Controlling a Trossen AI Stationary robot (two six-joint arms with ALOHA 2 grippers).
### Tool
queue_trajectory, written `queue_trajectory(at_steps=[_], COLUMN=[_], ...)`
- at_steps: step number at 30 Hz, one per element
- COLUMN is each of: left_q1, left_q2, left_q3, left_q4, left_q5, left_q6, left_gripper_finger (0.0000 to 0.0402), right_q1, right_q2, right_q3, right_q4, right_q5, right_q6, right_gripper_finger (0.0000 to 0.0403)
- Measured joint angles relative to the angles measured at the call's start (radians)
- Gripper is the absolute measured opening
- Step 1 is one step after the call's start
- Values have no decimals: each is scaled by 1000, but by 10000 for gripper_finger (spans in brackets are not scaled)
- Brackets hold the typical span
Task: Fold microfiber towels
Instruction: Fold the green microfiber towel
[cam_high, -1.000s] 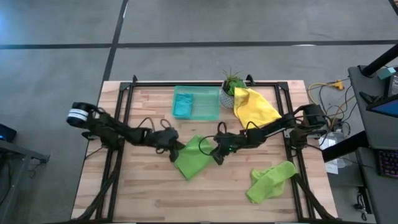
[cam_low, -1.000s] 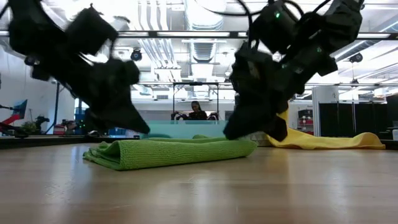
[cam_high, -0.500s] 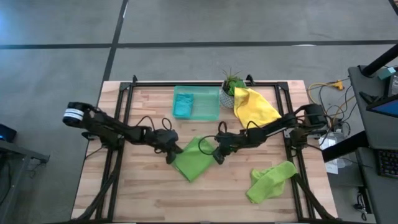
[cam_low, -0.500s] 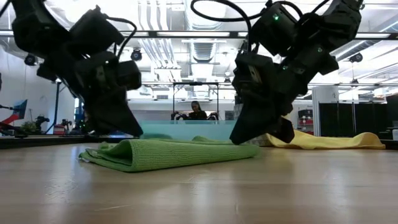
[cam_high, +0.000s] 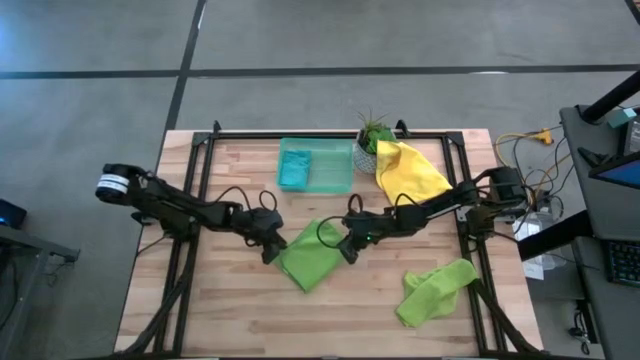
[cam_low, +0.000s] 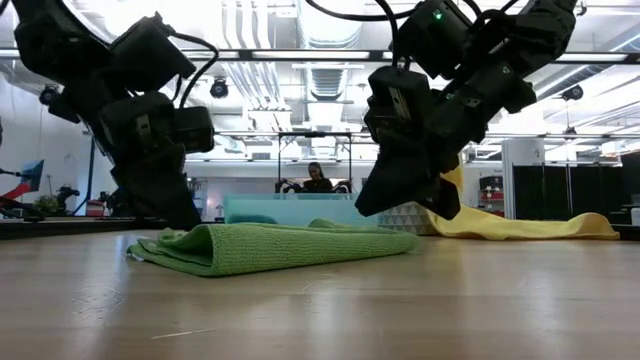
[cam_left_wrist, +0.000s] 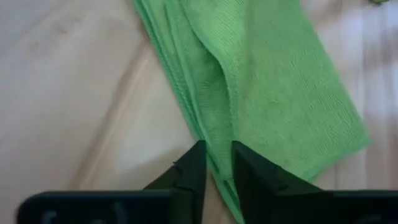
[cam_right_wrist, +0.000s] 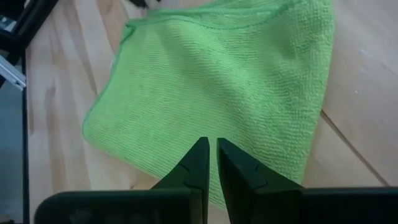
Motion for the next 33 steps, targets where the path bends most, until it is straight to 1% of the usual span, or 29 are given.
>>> queue_trajectory(at_steps=[2,6,10,13,15,17,18,22,26,29,33], left_q1=[0,0,0,1,1,1,1,0,-1,-2,-2], left_q2=[13,47,74,76,76,75,75,73,65,62,62], left_q3=[0,-1,5,6,6,5,5,5,12,20,22], left_q4=[-2,7,16,14,9,5,4,0,-12,-13,-11], left_q5=[29,48,66,67,65,64,65,73,85,89,86], left_q6=[-6,-49,-51,-50,-50,-50,-51,-51,-50,-50,-50], left_gripper_finger=[85,117,122,98,66,24,13,3,1,0,0], right_q1=[0,0,0,0,0,0,0,0,-4,-23,-64], right_q2=[0,0,0,0,0,0,0,0,0,12,77], right_q3=[5,9,9,9,9,9,9,9,21,74,200], right_q4=[1,1,1,1,1,2,2,6,48,39,-56], right_q5=[0,0,0,0,1,1,1,18,27,27,27], right_q6=[0,-4,-4,-4,-3,-3,-3,-4,-33,-64,-135], right_gripper_finger=[27,27,27,27,27,27,27,27,27,27,27])
